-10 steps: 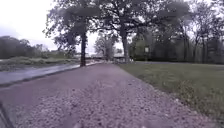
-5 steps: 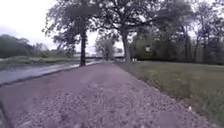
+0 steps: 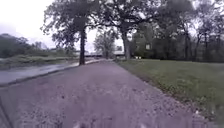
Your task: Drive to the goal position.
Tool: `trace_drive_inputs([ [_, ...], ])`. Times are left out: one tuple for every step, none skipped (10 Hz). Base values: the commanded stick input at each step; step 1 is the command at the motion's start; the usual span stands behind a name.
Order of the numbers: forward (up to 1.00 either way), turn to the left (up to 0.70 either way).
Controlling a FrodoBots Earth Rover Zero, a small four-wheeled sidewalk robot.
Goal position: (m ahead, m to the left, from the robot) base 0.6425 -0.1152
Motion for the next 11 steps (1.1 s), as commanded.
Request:
trace_drive_inputs([
  [0.70,0.00],
  [0.70,0.00],
  [0.70,0.00],
  [0.70,0.00],
  [0.70,0.00],
  [0.70,0.00],
  [0.70,0.00],
  [0.70,0.00],
  [0.70,0.00],
  [0.70,0.00],
  [0.70,0.00],
])
